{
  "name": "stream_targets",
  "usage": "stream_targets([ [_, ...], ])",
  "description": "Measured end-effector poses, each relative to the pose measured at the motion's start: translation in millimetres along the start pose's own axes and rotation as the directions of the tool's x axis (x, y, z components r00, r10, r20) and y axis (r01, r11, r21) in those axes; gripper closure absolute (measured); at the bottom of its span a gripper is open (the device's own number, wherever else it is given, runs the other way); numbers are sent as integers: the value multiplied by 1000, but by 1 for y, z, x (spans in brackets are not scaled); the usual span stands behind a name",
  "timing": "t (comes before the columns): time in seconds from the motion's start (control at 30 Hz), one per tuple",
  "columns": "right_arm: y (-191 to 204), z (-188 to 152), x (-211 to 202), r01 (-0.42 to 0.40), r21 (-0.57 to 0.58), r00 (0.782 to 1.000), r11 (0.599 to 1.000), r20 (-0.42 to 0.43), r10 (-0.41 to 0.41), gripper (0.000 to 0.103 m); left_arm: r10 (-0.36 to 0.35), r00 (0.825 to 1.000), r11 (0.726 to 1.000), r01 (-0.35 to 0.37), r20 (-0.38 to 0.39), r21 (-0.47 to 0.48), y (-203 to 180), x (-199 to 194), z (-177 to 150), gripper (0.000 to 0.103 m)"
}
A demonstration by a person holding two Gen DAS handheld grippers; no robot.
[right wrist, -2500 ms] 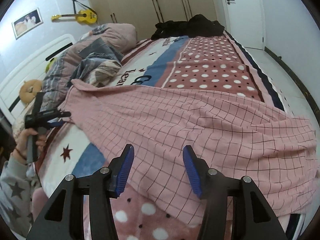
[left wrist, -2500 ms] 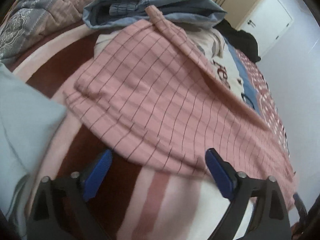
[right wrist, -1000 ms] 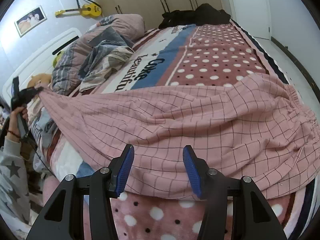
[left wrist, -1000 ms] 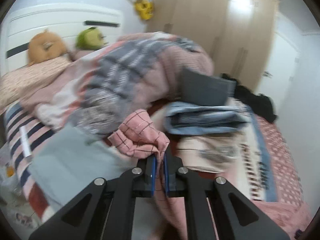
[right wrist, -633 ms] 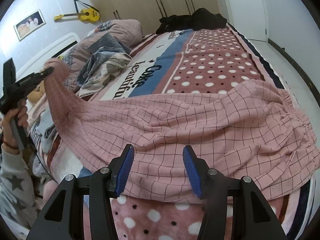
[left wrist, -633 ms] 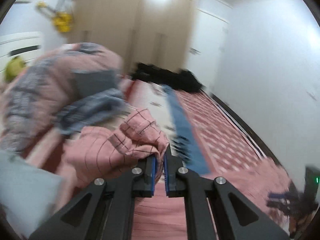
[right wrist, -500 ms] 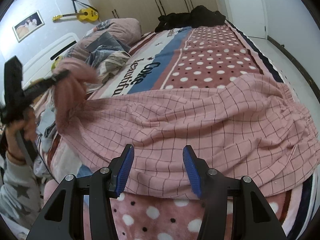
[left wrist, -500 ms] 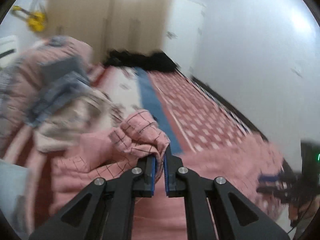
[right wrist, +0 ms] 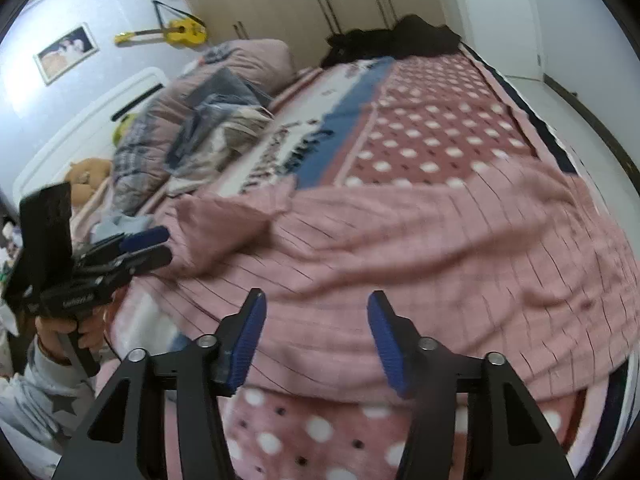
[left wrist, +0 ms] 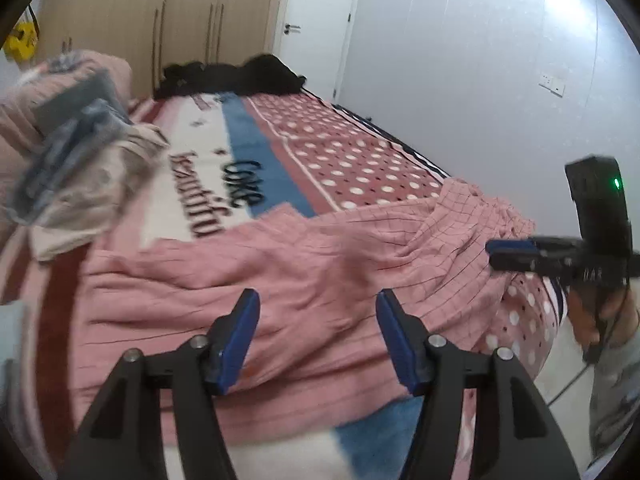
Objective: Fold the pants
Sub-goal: 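Lay the lifted fabric over the pants and open the left gripper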
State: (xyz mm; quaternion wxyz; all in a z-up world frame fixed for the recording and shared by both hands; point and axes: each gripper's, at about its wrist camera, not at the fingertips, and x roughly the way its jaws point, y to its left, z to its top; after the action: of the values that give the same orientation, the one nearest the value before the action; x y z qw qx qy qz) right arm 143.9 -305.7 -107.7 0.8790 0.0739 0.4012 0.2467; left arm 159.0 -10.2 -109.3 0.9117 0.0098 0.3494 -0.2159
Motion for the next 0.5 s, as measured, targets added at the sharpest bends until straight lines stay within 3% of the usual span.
stream_targets([
  [0.13, 26, 17, 13, -51, -47, 999, 998, 5, 51, 37, 139, 990, 990, -139, 6, -13, 35, -20, -11, 42],
  [0.2, 40, 25, 30, -81, -61, 997, 995, -15, 80, 24, 170, 985, 985, -171, -34, -34, 53, -20, -20, 40],
  [0.3, 56, 33, 62, -130, -60, 990, 990, -70, 126, 23, 181, 981, 982, -184, -71, -47, 72, -16, -37, 39],
  [0.47, 63, 36, 116, -111, -16, 980, 994, -166, 106, 24, 272, 958, 962, -274, -95, -10, 88, -13, -60, 33],
  [0.5, 64, 35, 125, -96, -14, 980, 995, -178, 92, 29, 279, 956, 960, -282, -92, -11, 92, -12, -63, 32],
])
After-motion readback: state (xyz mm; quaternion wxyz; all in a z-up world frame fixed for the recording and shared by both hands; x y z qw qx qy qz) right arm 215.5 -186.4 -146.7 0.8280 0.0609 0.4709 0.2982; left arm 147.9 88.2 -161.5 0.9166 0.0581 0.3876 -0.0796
